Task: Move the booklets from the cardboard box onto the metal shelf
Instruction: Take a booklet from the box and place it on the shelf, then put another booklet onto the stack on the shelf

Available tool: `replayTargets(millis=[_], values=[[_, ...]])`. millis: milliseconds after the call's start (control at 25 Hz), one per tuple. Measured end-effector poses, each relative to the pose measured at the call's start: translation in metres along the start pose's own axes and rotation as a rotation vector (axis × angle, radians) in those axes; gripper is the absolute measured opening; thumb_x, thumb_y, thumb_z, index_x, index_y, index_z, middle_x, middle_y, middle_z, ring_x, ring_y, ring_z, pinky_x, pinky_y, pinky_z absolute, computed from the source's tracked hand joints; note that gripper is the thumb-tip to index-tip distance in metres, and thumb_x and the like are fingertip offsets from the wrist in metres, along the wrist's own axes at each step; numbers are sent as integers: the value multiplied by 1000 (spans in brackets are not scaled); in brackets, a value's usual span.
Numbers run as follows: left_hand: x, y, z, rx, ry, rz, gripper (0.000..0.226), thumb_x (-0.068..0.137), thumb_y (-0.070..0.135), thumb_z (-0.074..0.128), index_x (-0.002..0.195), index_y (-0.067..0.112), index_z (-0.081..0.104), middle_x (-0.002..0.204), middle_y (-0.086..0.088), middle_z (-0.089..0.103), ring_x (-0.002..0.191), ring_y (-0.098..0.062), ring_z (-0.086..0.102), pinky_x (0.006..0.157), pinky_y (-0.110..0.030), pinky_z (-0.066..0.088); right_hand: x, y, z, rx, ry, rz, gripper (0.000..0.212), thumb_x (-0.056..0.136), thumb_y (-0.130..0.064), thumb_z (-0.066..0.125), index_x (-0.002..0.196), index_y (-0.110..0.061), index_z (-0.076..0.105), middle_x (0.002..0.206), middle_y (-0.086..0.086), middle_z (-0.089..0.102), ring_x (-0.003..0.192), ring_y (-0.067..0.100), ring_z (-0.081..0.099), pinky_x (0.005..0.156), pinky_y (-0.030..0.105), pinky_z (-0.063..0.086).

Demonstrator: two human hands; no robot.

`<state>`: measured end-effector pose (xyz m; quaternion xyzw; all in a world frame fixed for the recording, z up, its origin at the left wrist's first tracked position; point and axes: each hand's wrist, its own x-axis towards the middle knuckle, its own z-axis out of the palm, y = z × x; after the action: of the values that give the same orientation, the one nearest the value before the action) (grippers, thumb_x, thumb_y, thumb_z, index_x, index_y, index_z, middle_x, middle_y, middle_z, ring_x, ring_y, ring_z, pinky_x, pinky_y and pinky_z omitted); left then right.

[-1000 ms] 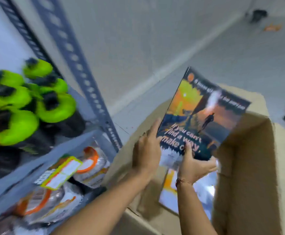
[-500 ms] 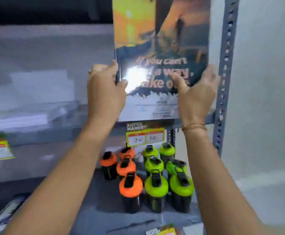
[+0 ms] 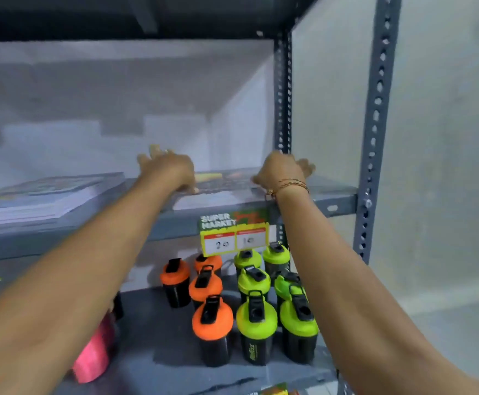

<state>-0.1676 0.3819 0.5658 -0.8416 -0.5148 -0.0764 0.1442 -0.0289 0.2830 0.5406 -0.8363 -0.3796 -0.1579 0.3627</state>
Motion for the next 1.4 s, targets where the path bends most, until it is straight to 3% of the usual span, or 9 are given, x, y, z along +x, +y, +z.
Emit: replayTargets(millis=[160,240,400,560,680,840,1120,1280,1400], values=[[-105,97,24,-496,963,361,39,89,17,53,127,12,51,142,-16,43,128,-41,35,102,-48,32,-71,87,-12,155,1040,-440,30,87,-15,59,107,7,63,114,26,66,115,43,56,101,57,43],[-164,176,84,-578,1015,710,37,91,13,51,128,13,53,135,-13,53,121,-36,43,101,-43,33,-130,183,9,-13,1117,-243,35,91,-20,52,117,3,55,123,25,59,123,43,47,107,59,32],[-272,348,232,-720,408,1131,45,84,20,59,128,17,51,137,-8,52,122,-26,40,105,-36,29,-299,387,89,-186,633,758,56,97,-43,24,129,-2,44,138,25,46,134,41,34,110,65,14],[-363,432,361,-444,-462,1358,53,85,21,45,137,11,38,148,-12,39,134,-28,38,107,-37,34,-457,478,138,-142,58,1576,69,89,-40,47,142,-2,24,154,19,18,144,34,7,117,57,5],[-405,454,459,-236,-956,1093,57,83,12,52,136,6,32,140,-19,43,128,-36,43,103,-42,40,-528,513,145,-134,-134,1881,106,72,-58,66,144,-2,11,155,19,11,142,37,8,116,53,10],[-435,445,516,-152,-1011,821,66,83,13,53,141,8,22,153,-10,23,135,-31,34,106,-45,38,-557,523,161,-78,-91,1934,114,64,-51,77,142,1,13,145,17,29,129,35,29,104,49,35],[-436,463,490,-246,-888,548,57,78,3,62,129,7,36,130,-20,48,120,-41,46,100,-47,38,-558,520,161,-227,-1,1842,107,68,-45,77,141,3,15,140,18,37,126,33,38,103,44,40],[-419,454,470,-311,-867,651,31,82,-2,54,112,3,59,120,-22,59,111,-39,55,91,-42,47,-555,503,152,-202,198,1872,96,74,-42,73,141,1,19,141,19,37,131,35,31,111,43,28],[-393,430,423,-514,-815,791,38,82,-4,47,110,15,63,109,-17,68,103,-37,59,84,-40,50,-534,466,144,-73,510,1855,92,73,-44,74,140,-3,25,138,22,38,129,38,28,109,49,29]])
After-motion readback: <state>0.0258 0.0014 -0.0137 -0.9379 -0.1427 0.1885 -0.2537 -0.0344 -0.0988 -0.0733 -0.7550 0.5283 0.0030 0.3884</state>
